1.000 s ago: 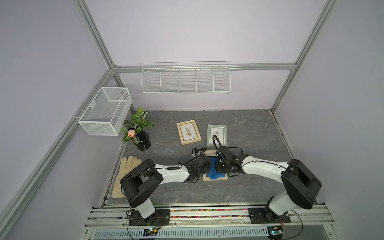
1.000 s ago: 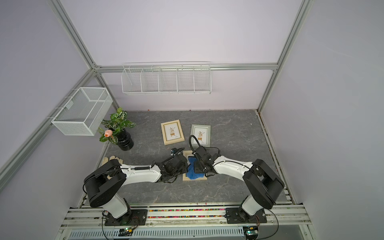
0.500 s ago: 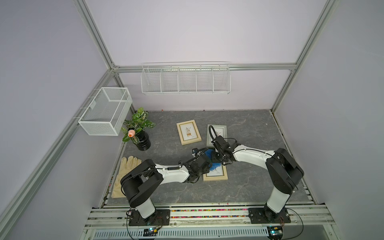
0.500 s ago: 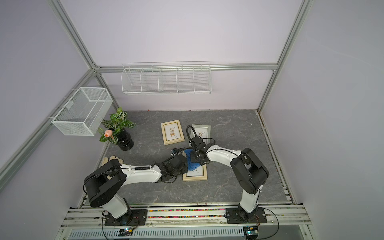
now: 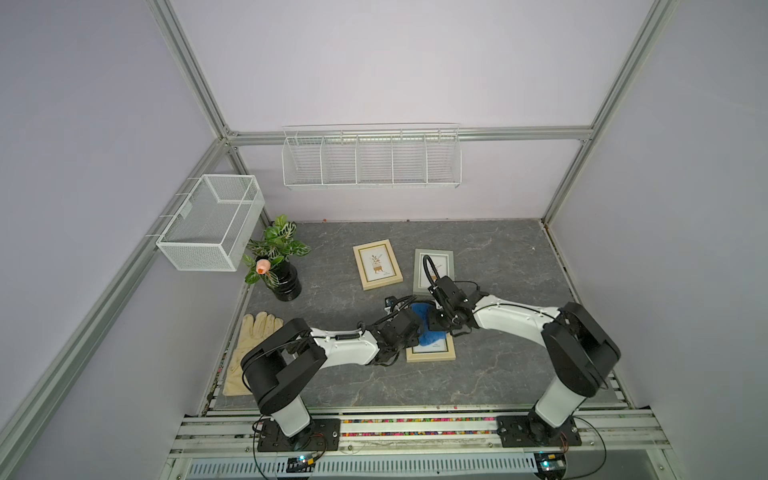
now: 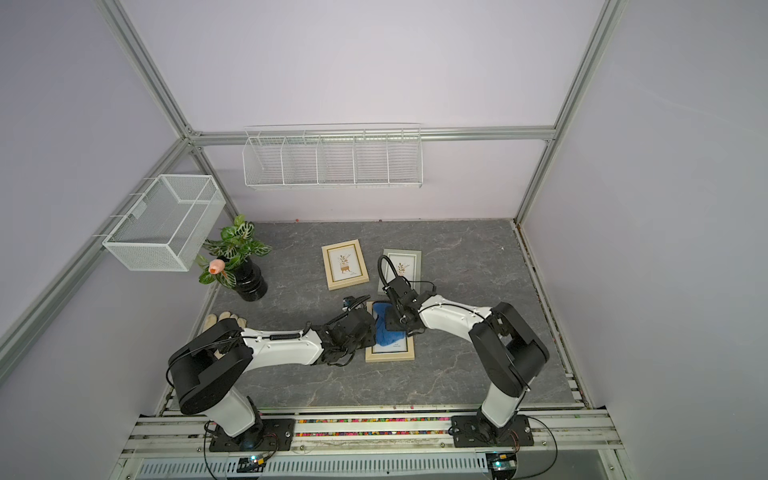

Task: Wipe the picture frame with a cloth
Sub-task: Wipe the dirt from the picture frame.

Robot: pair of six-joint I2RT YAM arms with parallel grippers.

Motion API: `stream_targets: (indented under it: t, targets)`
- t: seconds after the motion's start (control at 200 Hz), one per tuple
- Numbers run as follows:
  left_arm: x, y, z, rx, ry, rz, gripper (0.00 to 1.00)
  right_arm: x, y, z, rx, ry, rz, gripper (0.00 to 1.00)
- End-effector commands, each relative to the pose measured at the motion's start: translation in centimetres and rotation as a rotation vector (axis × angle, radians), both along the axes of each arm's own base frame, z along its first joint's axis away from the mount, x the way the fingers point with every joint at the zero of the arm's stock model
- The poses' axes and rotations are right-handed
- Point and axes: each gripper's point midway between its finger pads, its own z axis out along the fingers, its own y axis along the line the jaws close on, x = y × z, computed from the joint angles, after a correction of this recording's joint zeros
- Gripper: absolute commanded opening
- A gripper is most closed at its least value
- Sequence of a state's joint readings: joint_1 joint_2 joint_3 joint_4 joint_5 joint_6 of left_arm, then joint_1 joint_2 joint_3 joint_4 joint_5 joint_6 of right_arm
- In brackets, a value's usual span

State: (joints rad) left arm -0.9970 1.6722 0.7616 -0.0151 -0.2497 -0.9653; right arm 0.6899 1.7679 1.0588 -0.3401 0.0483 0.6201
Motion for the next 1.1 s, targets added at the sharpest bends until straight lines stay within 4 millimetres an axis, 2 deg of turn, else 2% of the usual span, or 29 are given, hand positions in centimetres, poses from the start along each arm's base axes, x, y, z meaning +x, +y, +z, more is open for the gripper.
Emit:
stream_targets:
  t: [0.0, 0.085, 0.16, 0.26, 0.305, 0.405, 0.525, 0.695, 0.78, 0.88, 1.005, 1.095]
  targets:
    - [-2.1, 2.8, -3.4, 0.143, 0.103, -0.004, 0.14, 0.7, -1.1, -0.9, -0.078, 0.021, 0.011, 0.07]
    - [-2.0, 2.9, -3.3, 0.144, 0.097, -0.001, 0.14, -0.9, -1.8, -1.3, -0.089, 0.04, 0.023, 0.07]
    - [-1.9, 2.9, -3.2, 0.146, 0.093, -0.001, 0.14, -3.4, -3.1, -1.8, -0.107, 0.07, 0.034, 0.07]
    - [-1.8, 2.6, -3.0, 0.15, 0.087, -0.016, 0.14, -6.3, -5.3, -1.6, -0.111, 0.085, 0.023, 0.07]
    - [-1.7, 2.3, -2.8, 0.148, 0.084, -0.03, 0.14, -6.8, -6.0, -1.0, -0.11, 0.073, 0.016, 0.07]
    - [-1.5, 1.6, -1.9, 0.148, 0.075, -0.059, 0.15, -6.5, -6.7, 1.0, -0.072, 0.022, -0.004, 0.07]
    - [-1.0, 0.5, 0.1, 0.144, 0.057, -0.104, 0.19, -5.5, -5.8, 3.5, 0.029, -0.05, -0.005, 0.07]
    - [0.1, -1.1, 4.9, 0.064, 0.007, -0.143, 0.33, -4.7, -5.4, 6.4, 0.098, -0.146, -0.015, 0.07]
    - [0.7, -0.8, 6.9, 0.047, -0.021, -0.14, 0.38, -4.6, -5.3, 7.8, 0.132, -0.187, -0.015, 0.07]
    - [1.0, 0.2, 8.6, 0.028, -0.061, -0.131, 0.48, -4.6, -5.2, 9.4, 0.172, -0.235, -0.016, 0.07]
    - [0.9, 1.4, 10.2, 0.001, -0.105, -0.145, 0.51, -5.1, -5.0, 11.2, 0.232, -0.275, -0.008, 0.07]
    - [0.3, 1.4, 12.6, -0.1, -0.21, -0.198, 0.55, -5.5, -5.0, 12.4, 0.273, -0.305, 0.004, 0.07]
